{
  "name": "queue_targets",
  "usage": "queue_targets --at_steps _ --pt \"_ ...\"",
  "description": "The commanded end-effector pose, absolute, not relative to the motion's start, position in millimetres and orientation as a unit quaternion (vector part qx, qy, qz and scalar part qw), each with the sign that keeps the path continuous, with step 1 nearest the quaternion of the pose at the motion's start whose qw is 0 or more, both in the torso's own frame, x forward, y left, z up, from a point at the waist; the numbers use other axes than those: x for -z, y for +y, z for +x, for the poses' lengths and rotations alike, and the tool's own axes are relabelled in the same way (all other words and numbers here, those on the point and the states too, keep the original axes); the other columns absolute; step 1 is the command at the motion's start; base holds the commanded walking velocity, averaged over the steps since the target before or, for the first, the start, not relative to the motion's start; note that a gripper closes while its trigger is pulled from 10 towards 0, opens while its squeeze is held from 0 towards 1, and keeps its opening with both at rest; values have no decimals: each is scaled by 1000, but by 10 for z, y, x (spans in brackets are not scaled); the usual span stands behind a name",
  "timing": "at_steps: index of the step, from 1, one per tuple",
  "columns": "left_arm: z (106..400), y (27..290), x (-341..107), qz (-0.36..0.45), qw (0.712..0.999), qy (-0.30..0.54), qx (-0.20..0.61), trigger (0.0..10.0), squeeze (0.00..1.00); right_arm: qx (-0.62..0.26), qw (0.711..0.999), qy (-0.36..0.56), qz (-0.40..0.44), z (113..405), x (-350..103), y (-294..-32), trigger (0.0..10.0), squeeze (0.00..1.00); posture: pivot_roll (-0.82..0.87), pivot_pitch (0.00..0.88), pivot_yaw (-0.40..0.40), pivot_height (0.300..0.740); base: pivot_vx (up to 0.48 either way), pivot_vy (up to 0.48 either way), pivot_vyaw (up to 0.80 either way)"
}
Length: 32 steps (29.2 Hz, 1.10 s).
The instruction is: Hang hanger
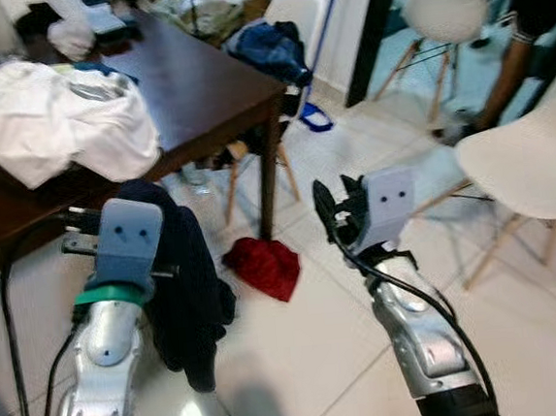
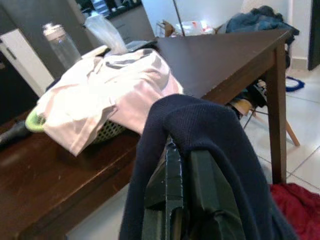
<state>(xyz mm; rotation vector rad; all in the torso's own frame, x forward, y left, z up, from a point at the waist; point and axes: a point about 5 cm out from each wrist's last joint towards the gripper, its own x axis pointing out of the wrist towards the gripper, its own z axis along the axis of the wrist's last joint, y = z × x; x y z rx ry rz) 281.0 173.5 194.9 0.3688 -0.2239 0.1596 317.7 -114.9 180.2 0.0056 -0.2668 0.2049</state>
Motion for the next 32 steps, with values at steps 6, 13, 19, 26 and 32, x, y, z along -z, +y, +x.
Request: queue_targets --at_steps 6,13,19,26,32 --pt "2803 1841 -1973 190 970 -111 -106 10000 0 -102 987 -127 9 3178 -1779 -1134 10000 0 100 45 -4 740 0 0 796" --pt "2811 1854 -1973 187 970 -102 -115 10000 0 -104 987 -125 10 3178 -1766 -1118 10000 0 101 44 -3 740 0 0 796" --pt "2821 1876 -1978 187 970 -101 -122 10000 0 -104 987 -125 10 3184 -1765 -1122 10000 0 103 43 -5 740 0 0 798" --pt "2822 1899 -1987 188 969 -101 -127 10000 0 -106 987 -124 10 3189 -1759 -1108 10000 0 109 38 -5 740 0 0 797" --pt "2840 1913 -2010 188 967 -103 -134 10000 0 -108 986 -124 11 3192 -1750 -1097 10000 0 108 30 -3 740 0 0 799"
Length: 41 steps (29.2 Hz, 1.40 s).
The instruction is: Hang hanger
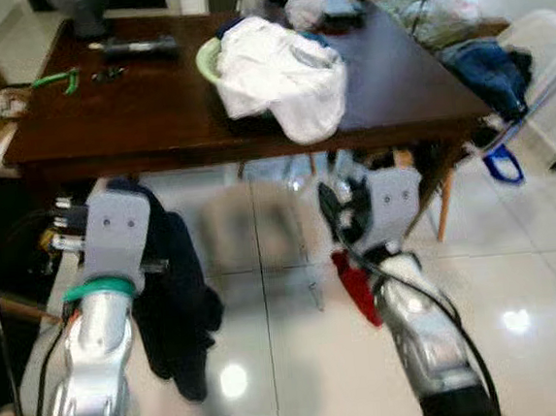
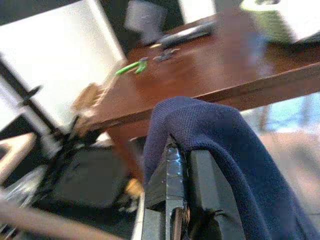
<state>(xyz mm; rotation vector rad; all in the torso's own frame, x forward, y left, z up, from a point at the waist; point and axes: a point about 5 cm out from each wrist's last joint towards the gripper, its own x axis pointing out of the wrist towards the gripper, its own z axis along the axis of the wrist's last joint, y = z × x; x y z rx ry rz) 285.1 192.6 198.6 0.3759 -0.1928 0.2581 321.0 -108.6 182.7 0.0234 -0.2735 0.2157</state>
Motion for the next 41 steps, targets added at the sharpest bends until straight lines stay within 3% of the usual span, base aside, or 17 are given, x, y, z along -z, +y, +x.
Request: queue_targets --at_steps 1,8,19,31,41 --pt "2840 1913 -2010 188 967 -103 -134 10000 0 -108 986 -124 11 3192 -1750 -1097 10000 0 108 30 -3 740 0 0 800" --pt "2855 1921 -2020 189 966 -104 -140 10000 0 -109 986 -126 14 3192 -1751 -1100 10000 0 108 28 -4 740 0 0 791" --pt "2892 1935 -2055 189 965 -106 -150 10000 0 -109 984 -140 37 3186 -1800 -1112 10000 0 104 33 -6 740 358 319 0" --pt "2929 1827 -2483 250 945 -188 -95 10000 0 -100 980 -168 43 3193 -1957 -1143 10000 0 105 36 -5 740 375 299 0" --pt "2953 1764 -2453 216 960 -162 -78 10000 0 -97 980 -171 42 3195 -1966 -1150 10000 0 103 36 -3 740 245 147 0"
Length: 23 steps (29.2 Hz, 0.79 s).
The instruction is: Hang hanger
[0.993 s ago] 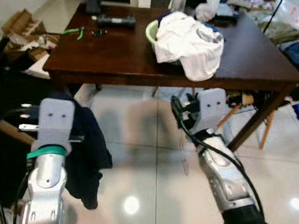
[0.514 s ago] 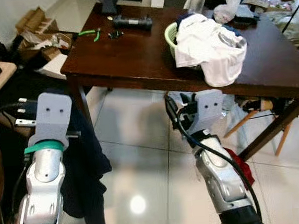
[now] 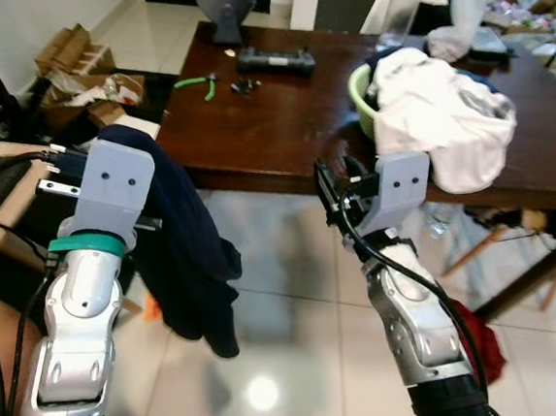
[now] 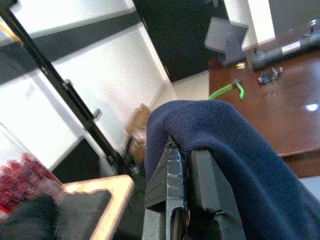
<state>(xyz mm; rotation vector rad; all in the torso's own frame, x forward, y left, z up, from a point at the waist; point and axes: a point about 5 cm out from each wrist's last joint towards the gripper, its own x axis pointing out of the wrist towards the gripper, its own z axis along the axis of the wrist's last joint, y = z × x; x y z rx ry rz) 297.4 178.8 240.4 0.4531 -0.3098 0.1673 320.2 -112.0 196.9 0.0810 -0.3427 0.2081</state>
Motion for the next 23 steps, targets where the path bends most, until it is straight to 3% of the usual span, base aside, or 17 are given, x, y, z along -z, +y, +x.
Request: queue_targets --at_steps 1,12,23 --pt "2947 1726 -2409 202 967 -142 -60 10000 0 -96 980 -170 41 3192 -1960 -1159 10000 0 103 39 -3 740 0 0 0" --pt "2913 1620 -2362 195 972 -131 -3 10000 0 -99 981 -164 40 3184 -1945 -1151 10000 0 102 47 -9 740 0 0 0" --pt "2923 1713 -2399 176 975 -126 -45 10000 0 -98 981 -162 37 3185 -1936 -1164 10000 0 97 49 -10 740 0 0 0"
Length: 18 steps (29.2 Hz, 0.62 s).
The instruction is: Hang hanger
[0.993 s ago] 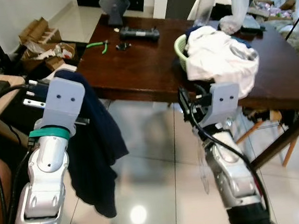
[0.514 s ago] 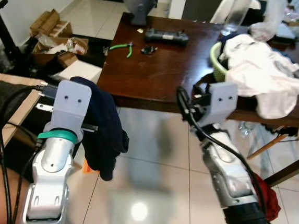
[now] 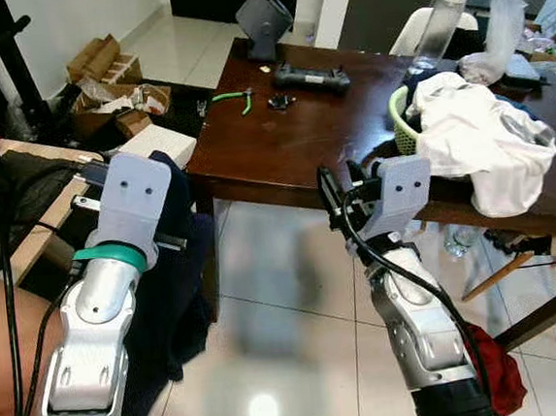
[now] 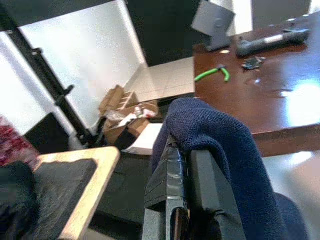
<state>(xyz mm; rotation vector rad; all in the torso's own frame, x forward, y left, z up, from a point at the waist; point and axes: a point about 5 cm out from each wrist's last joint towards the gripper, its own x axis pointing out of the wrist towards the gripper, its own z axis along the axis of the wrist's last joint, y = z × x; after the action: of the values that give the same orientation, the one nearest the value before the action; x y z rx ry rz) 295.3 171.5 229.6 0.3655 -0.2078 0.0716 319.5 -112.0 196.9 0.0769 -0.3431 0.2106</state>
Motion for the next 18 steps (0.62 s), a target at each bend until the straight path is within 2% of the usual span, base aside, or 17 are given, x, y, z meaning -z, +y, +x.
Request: queue_targets --at_steps 1,3,4,5,7,8,9,10,18 --pt "2925 1741 -2406 170 976 -122 -57 10000 0 -97 981 -162 37 3185 -1935 -1167 10000 0 97 49 -10 740 0 0 0" --pt "2925 1758 -2437 182 973 -129 -63 10000 0 -96 982 -161 35 3184 -1933 -1178 10000 0 95 50 -10 740 0 0 0" --pt "2924 1765 -2457 193 970 -135 -64 10000 373 -95 982 -161 35 3184 -1932 -1185 10000 0 95 50 -10 740 0 0 0" --pt "2925 1760 -2478 208 966 -144 -59 10000 1000 -94 982 -161 34 3185 -1933 -1191 10000 0 95 48 -9 740 304 0 0" --pt "2925 1760 -2478 208 966 -144 -59 10000 1000 -94 982 -161 34 3185 -1933 -1191 10000 0 95 48 -9 740 304 0 0" --pt "2937 1757 -2478 221 964 -143 -51 10000 388 -93 982 -162 34 3186 -1936 -1191 10000 0 93 48 -8 740 375 0 0" --pt "2937 1757 -2478 221 964 -143 -51 10000 388 -93 982 -162 34 3186 -1936 -1191 10000 0 93 48 -8 740 375 0 0" --pt "2941 1757 -2476 224 963 -142 -49 10000 0 -93 982 -162 35 3185 -1937 -1188 10000 0 94 48 -9 740 428 0 0" --pt "2945 1743 -2472 225 963 -142 -41 10000 0 -95 982 -162 35 3181 -1934 -1179 10000 0 92 47 -9 740 450 0 0"
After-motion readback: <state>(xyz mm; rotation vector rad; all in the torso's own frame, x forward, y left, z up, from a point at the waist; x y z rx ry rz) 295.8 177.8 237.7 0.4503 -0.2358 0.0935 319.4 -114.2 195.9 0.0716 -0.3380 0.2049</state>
